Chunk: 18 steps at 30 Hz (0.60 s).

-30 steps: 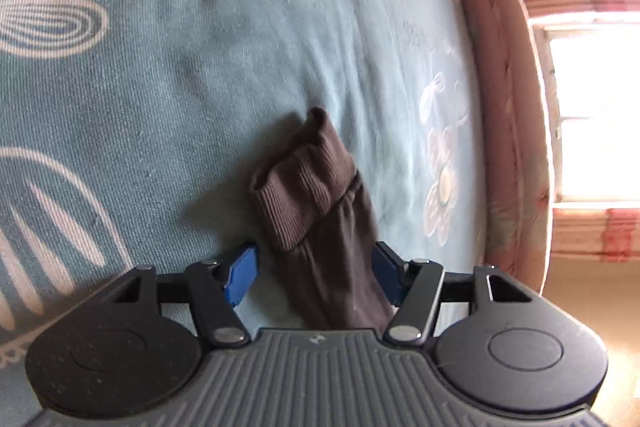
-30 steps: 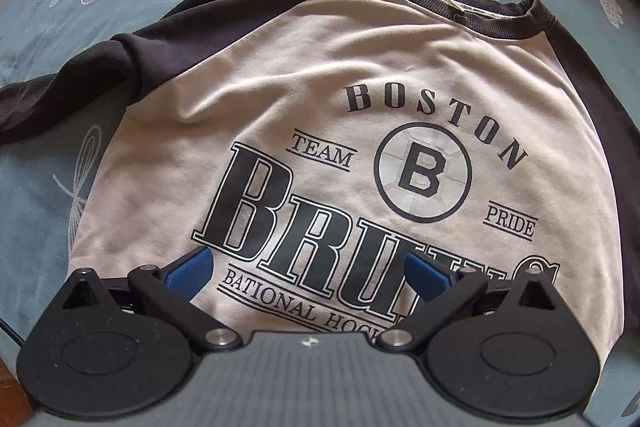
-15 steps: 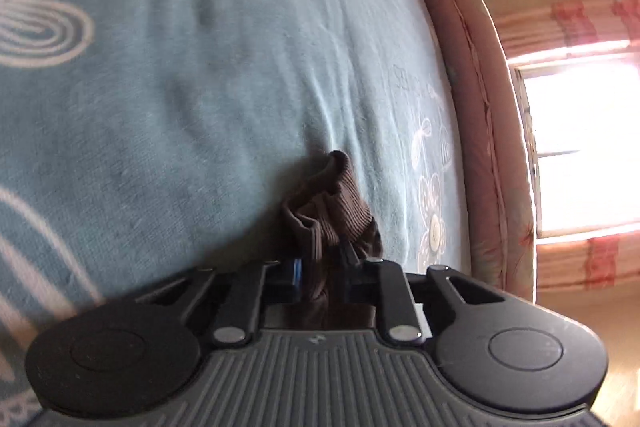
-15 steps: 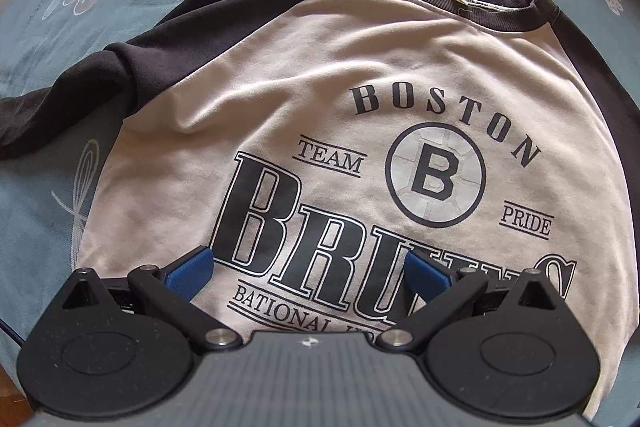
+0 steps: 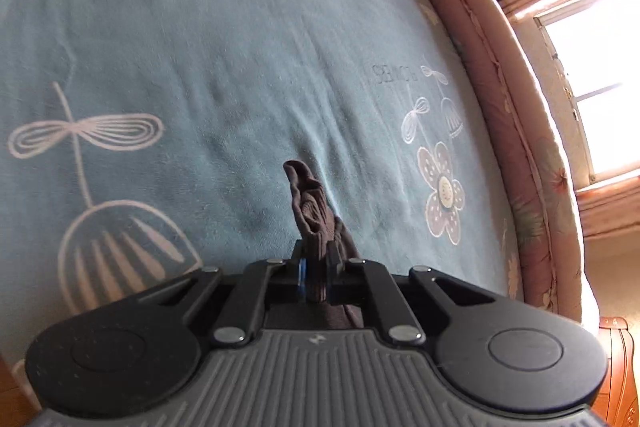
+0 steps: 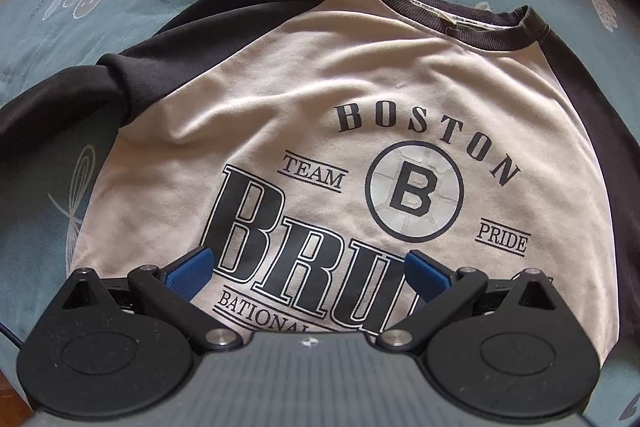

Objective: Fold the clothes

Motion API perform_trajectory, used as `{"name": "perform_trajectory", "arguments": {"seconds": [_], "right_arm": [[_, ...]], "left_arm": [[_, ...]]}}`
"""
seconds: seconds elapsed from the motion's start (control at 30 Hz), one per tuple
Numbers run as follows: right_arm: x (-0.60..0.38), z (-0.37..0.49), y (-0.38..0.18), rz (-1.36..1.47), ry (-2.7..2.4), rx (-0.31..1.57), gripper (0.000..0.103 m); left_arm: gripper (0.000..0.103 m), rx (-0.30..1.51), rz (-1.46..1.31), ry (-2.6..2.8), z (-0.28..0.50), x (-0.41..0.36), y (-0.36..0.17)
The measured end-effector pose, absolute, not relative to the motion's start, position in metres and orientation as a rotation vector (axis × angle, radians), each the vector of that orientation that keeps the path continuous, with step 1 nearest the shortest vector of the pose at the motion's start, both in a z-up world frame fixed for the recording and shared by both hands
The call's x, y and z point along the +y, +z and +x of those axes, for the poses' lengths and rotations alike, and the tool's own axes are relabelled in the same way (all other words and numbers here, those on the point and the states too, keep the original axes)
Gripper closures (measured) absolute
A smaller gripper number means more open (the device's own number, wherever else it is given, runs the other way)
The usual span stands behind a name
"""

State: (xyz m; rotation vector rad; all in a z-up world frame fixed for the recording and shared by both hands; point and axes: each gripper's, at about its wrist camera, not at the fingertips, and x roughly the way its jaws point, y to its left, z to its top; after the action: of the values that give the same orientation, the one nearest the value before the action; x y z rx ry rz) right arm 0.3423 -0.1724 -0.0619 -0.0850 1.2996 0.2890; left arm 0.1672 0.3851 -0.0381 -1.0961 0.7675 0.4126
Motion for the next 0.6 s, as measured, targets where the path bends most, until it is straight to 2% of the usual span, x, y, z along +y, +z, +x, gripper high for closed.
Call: {"name": "perform_trajectory", "arguments": {"seconds": [0.23,0.43,0.53,0.6], "right_arm": [[-0.171,0.337,-0.065,-0.102,0.313,1.307,0.0],[-0.177,0.338,-0.064,-0.107,0.317,1.31,0.0],[-0.18,0.338,-0.063,-0.103,0.316,1.312,0.0],[-0.18,0.339,-0.064,-0.103,0.316,1.317,0.0]], "left_arm": [[0.097,0.934,-0.862,0.312,0.162,0.357,-0.014],[0.097,0.978,-0.887,0.379,0.128,0.354,-0.011],[0.096,1.068,-0.904,0.397,0.126,0.353,-0.033],[0.091,1.135,-0.934,0.408,0.128,0.354,-0.052]]}}
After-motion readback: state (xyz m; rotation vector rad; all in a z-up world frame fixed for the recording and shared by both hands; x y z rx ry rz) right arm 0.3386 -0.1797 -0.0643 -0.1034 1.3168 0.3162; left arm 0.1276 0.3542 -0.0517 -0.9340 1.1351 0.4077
